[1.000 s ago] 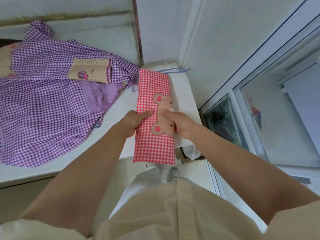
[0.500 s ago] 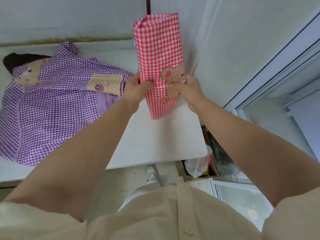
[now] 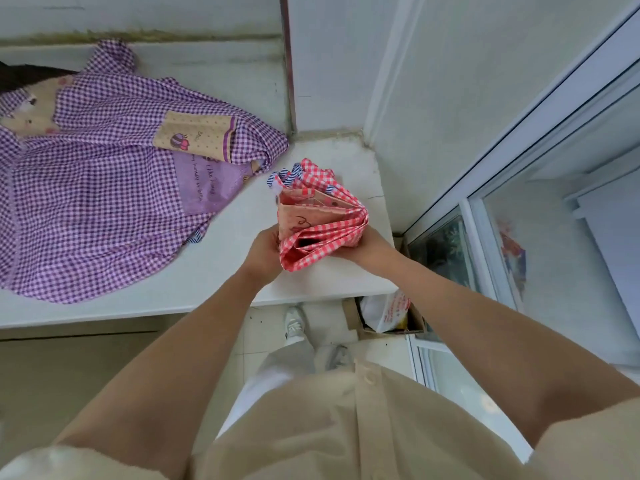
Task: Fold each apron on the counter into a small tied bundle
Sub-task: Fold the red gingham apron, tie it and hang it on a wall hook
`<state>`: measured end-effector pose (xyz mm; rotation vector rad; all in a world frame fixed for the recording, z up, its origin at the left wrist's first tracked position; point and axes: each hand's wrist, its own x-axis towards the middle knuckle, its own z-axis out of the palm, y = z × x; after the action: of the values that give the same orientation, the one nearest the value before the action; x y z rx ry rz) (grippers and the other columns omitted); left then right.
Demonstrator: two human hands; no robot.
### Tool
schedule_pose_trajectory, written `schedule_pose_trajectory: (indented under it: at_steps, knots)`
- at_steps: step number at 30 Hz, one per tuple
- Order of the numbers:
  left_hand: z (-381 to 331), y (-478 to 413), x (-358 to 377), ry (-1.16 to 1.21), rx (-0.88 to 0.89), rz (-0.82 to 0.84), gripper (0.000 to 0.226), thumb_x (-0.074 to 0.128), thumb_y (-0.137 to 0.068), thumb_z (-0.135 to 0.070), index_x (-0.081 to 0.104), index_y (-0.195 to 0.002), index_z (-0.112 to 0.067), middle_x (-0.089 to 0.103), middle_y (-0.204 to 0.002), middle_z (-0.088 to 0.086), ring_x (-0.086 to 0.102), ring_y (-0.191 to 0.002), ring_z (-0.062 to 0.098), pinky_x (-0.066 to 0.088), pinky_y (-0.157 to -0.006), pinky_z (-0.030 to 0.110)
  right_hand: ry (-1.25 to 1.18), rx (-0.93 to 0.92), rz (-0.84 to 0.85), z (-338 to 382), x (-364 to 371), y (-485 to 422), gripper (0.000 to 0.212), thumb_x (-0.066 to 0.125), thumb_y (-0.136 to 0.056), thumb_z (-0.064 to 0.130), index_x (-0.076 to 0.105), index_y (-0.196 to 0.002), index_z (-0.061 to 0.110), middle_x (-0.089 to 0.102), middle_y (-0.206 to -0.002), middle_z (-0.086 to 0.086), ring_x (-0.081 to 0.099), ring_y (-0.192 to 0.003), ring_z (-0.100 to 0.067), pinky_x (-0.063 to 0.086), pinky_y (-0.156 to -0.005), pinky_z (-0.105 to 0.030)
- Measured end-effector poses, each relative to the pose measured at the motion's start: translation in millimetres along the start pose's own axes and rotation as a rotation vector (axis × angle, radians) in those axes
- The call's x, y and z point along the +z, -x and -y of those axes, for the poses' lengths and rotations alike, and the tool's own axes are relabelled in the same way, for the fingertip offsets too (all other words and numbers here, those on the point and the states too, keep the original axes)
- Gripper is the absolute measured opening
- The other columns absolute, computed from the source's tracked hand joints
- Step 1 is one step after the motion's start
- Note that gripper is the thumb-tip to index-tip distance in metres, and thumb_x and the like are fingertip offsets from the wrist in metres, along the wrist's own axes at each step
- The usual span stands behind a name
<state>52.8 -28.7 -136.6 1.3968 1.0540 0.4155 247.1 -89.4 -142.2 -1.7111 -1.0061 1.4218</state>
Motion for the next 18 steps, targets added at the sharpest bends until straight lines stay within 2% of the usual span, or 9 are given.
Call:
schedule_pose_trajectory:
  at_steps: [2, 4, 6, 7, 10, 12, 14, 16, 18]
  knots:
    - [6, 5, 0, 0.012, 0.013, 0.036, 0.053, 0.079, -0.066, -0.023, 0.062, -0.114, -0.013, 0.068, -0.115, 0.007, 0.066, -0.101, 0.006, 0.051, -0.091, 0.03, 0.039, -0.041, -0.021, 2, 2, 4, 0.031, 0.085, -0.073, 0.028, 0.066, -0.098, 0.031, 0.068, -0.114, -0.003, 0.062, -0.111, -0.025, 0.048, -0.101, -0.05]
    - [9, 7, 0, 0.087, 0.027, 0.072, 0.063, 0.084, -0.07, -0.007, 0.058, -0.128, -0.008, 0.065, -0.125, 0.009, 0.062, -0.116, 0.019, 0.05, -0.098, 0.035, 0.099, -0.091, 0.004, -5, 2, 1, 0.049, 0.085, -0.061, 0.053, 0.072, -0.099, 0.024, 0.071, -0.109, -0.008, 0.065, -0.106, -0.026, 0.051, -0.096, -0.051]
    - [10, 9, 1, 0.112, 0.031, 0.052, 0.062, 0.082, -0.073, -0.001, 0.057, -0.13, -0.005, 0.064, -0.127, 0.012, 0.06, -0.12, 0.025, 0.05, -0.1, 0.036, 0.18, -0.08, 0.011, -14, 0, -4, 0.056, 0.082, -0.055, 0.069, 0.073, -0.096, 0.032, 0.07, -0.105, -0.008, 0.064, -0.105, -0.027, 0.052, -0.094, -0.051]
    - [11, 9, 2, 0.131, 0.029, 0.035, 0.057, 0.082, -0.073, -0.002, 0.061, -0.126, -0.007, 0.066, -0.124, 0.012, 0.062, -0.118, 0.026, 0.05, -0.099, 0.036, 0.218, -0.079, 0.01, -10, 0, -4, 0.055, 0.083, -0.055, 0.068, 0.071, -0.097, 0.034, 0.07, -0.105, -0.005, 0.063, -0.105, -0.024, 0.051, -0.094, -0.048]
    - [11, 9, 4, 0.172, -0.009, -0.014, 0.037, 0.08, -0.074, -0.002, 0.075, -0.102, -0.025, 0.073, -0.109, 0.0, 0.067, -0.108, 0.018, 0.053, -0.095, 0.031, 0.14, -0.135, -0.024, -3, 0, -1, 0.053, 0.084, -0.073, 0.039, 0.06, -0.118, 0.023, 0.067, -0.112, 0.006, 0.062, -0.107, -0.011, 0.051, -0.093, -0.028]
    - [13, 8, 7, 0.163, -0.051, -0.058, 0.029, 0.078, -0.077, -0.001, 0.075, -0.094, -0.024, 0.075, -0.094, -0.009, 0.07, -0.096, 0.007, 0.053, -0.085, 0.02, 0.075, -0.155, 0.002, -5, 1, -3, 0.037, 0.074, -0.086, 0.029, 0.058, -0.119, 0.02, 0.067, -0.111, 0.007, 0.063, -0.105, -0.008, 0.049, -0.088, -0.021]
    - [16, 7, 9, 0.128, -0.106, -0.093, 0.021, 0.079, -0.078, -0.009, 0.073, -0.098, -0.013, 0.074, -0.083, -0.015, 0.069, -0.084, 0.0, 0.049, -0.074, 0.011, 0.081, -0.134, 0.029, -8, 4, -6, 0.022, 0.063, -0.094, 0.028, 0.061, -0.114, 0.021, 0.067, -0.11, 0.006, 0.063, -0.102, -0.005, 0.047, -0.085, -0.017]
    - [18, 4, 12, 0.058, -0.125, -0.128, 0.035, 0.082, -0.077, -0.024, 0.07, -0.107, -0.013, 0.074, -0.091, -0.013, 0.068, -0.088, 0.004, 0.049, -0.074, 0.012, 0.118, -0.111, 0.041, -13, 4, -10, 0.022, 0.056, -0.099, 0.028, 0.062, -0.116, 0.016, 0.067, -0.111, 0.004, 0.062, -0.099, -0.004, 0.046, -0.083, -0.015]
    - [16, 0, 15, 0.047, -0.114, -0.169, 0.059, 0.084, -0.071, -0.04, 0.061, -0.12, -0.016, 0.071, -0.108, -0.007, 0.067, -0.101, 0.009, 0.053, -0.083, 0.021, 0.163, -0.1, 0.062, -15, 1, -16, 0.025, 0.051, -0.101, 0.027, 0.064, -0.115, 0.011, 0.067, -0.109, 0.0, 0.062, -0.096, -0.005, 0.046, -0.081, -0.015]
